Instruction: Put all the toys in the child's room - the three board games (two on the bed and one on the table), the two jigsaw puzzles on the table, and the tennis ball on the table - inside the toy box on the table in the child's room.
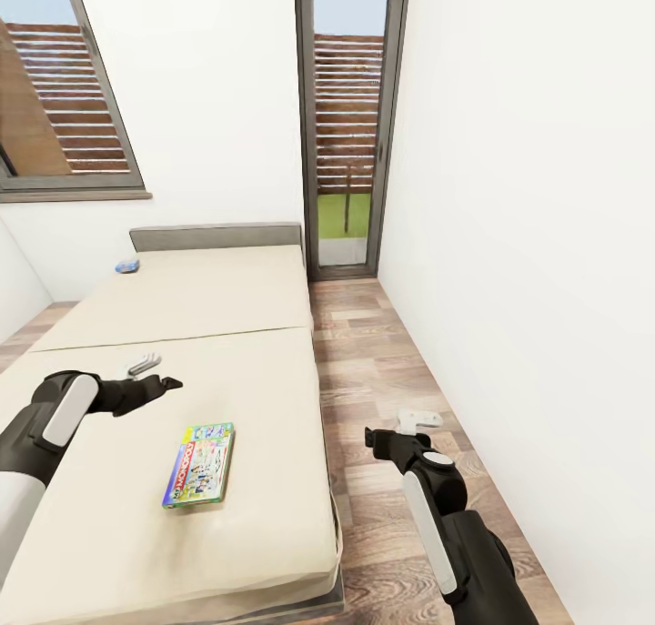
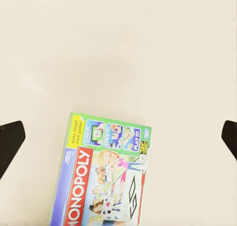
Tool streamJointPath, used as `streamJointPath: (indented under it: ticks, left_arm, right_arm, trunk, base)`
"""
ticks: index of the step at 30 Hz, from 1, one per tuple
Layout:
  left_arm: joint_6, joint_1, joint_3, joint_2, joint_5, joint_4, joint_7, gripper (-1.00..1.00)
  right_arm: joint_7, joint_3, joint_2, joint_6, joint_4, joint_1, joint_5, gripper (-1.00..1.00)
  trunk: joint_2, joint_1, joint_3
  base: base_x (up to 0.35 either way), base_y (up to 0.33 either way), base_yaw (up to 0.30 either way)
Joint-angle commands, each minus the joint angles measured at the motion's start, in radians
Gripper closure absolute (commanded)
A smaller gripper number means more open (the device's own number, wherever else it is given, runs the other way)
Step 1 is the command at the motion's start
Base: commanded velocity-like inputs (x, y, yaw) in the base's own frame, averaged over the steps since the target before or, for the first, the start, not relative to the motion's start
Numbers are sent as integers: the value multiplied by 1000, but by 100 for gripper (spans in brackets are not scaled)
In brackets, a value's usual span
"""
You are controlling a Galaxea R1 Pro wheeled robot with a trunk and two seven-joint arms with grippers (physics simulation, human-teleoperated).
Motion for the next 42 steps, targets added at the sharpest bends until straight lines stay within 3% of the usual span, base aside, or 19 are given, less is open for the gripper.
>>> streamJointPath:
  ticks: [1,12,23,42]
  left_arm:
    - [3,-1,2,1,5,11,1,-100]
    - [-46,-4,8,4,6,112,-23,-100]
    - [-52,-5,8,16,-2,123,-162,-100]
    - [-55,-4,11,47,2,124,-209,-100]
  right_arm:
    - [-9,1,0,2,-1,-1,-10,-100]
    - [-8,-1,0,-3,-3,0,-10,-100]
    - [15,5,0,-1,-40,2,-11,-100]
    - [112,31,0,0,-71,3,-10,-100]
  trunk:
    - [0,0,-1]
    - [-63,34,-29]
    - [-140,77,-64]
    - [-273,149,-123]
  base:
    - [0,0,0]
    - [0,0,0]
    - [0,0,0]
    - [0,0,0]
